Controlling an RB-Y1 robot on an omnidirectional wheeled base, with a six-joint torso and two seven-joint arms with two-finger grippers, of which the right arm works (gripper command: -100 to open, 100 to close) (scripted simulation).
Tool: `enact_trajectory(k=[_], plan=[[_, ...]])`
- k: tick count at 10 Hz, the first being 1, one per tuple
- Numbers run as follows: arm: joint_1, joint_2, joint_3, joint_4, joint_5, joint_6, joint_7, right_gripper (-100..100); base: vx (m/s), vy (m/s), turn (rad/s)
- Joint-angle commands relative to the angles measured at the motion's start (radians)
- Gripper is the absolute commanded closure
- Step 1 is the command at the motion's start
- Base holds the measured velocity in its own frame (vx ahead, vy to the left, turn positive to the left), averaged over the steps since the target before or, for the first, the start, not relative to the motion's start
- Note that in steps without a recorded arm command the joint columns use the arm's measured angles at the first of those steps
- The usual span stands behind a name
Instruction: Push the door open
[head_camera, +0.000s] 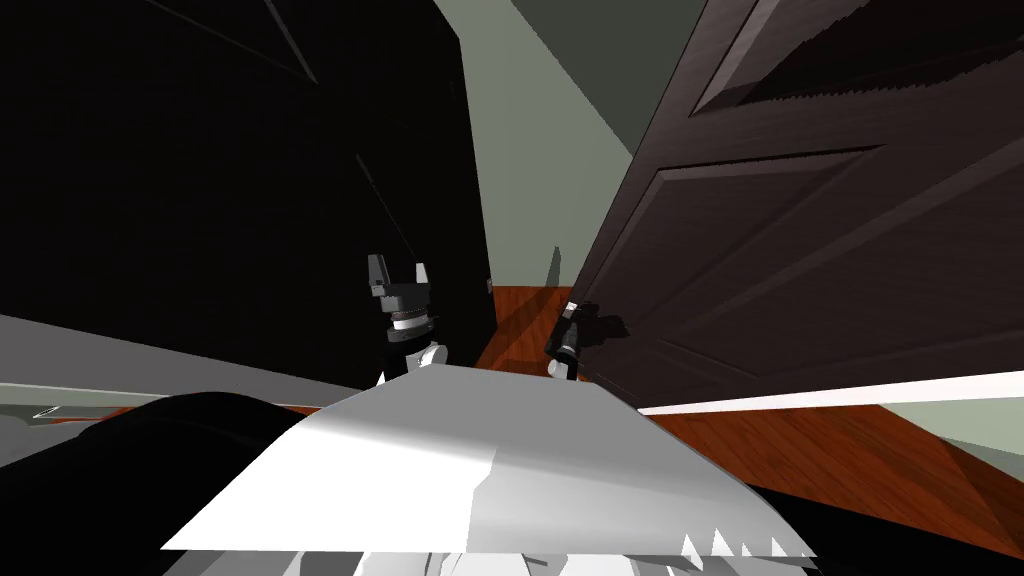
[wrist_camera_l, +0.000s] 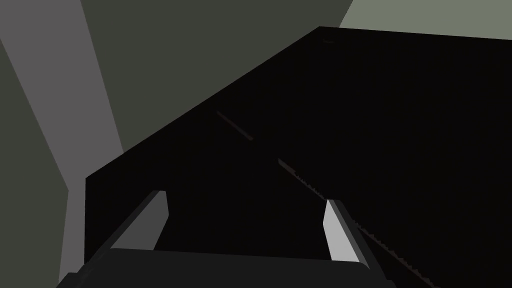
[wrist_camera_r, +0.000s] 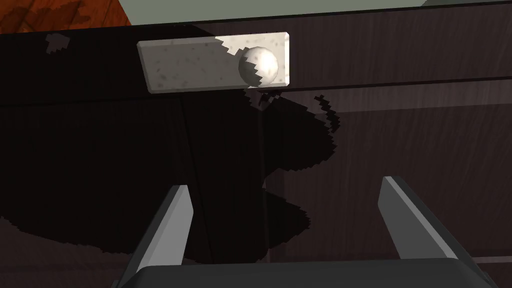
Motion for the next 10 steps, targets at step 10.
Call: enact_trajectory(k=[10], plan=[[0.002, 0.000, -0.005, 0.020, 0.000, -0.035, 0.006, -100, 0.179, -0.080, 0.014]])
